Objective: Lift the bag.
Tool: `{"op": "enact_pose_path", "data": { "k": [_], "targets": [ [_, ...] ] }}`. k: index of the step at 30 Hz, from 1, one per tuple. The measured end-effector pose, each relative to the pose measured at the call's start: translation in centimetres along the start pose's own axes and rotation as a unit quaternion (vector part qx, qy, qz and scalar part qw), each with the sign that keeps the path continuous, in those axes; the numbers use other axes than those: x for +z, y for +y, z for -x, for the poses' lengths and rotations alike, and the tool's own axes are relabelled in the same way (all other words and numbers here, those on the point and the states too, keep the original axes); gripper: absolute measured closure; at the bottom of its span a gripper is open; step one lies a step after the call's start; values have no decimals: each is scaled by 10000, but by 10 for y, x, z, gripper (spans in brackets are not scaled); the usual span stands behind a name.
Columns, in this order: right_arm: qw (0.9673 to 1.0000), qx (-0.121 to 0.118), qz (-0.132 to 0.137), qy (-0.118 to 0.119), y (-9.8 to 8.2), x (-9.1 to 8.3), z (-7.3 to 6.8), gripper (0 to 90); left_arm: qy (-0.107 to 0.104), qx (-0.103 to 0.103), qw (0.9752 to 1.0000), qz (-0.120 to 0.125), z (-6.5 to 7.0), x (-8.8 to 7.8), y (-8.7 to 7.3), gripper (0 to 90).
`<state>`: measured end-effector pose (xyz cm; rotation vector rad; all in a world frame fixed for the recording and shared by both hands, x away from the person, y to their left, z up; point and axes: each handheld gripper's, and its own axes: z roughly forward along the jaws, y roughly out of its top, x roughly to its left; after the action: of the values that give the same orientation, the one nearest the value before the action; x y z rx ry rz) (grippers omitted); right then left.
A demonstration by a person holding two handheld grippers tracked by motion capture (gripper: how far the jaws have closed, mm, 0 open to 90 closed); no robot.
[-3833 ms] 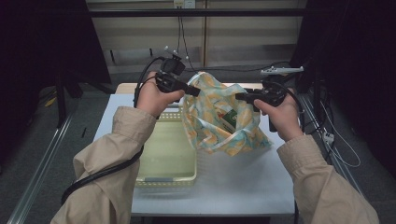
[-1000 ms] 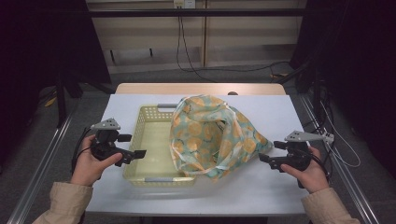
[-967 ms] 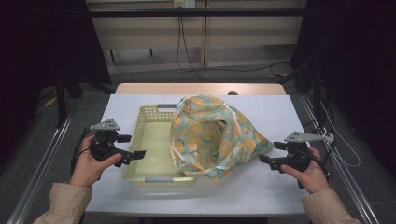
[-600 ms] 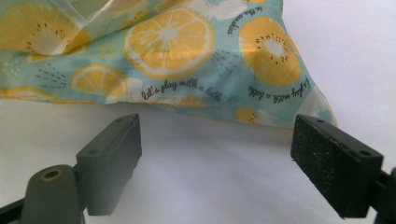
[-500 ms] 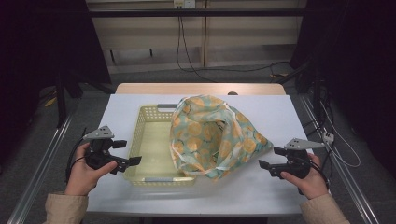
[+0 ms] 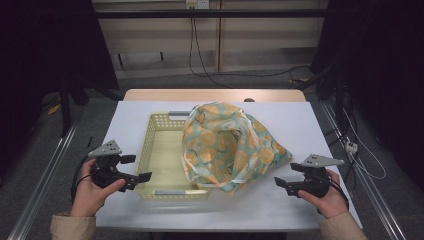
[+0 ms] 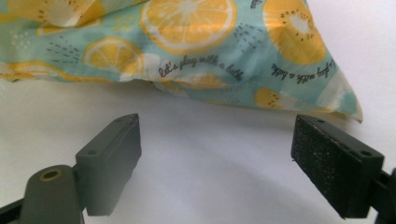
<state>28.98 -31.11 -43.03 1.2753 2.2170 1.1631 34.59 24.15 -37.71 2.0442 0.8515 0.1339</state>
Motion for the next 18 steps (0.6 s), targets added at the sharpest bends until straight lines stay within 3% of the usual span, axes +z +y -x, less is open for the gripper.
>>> {"op": "enact_pose_path", "data": {
  "k": [8,12,18],
  "targets": [
    [10000,10,-42,21,-8,-1,-3,160,49,-89,9999,-74,-1,-2,-12,65],
    [9999,-100,-82,-3,-10,-2,-7,160,-20,-55,9999,-84,0,-1,-14,63],
    [9999,-41,-91,25,-13,-1,-5,159,-34,-82,9999,-66,-1,0,-17,63]
  ]
}}
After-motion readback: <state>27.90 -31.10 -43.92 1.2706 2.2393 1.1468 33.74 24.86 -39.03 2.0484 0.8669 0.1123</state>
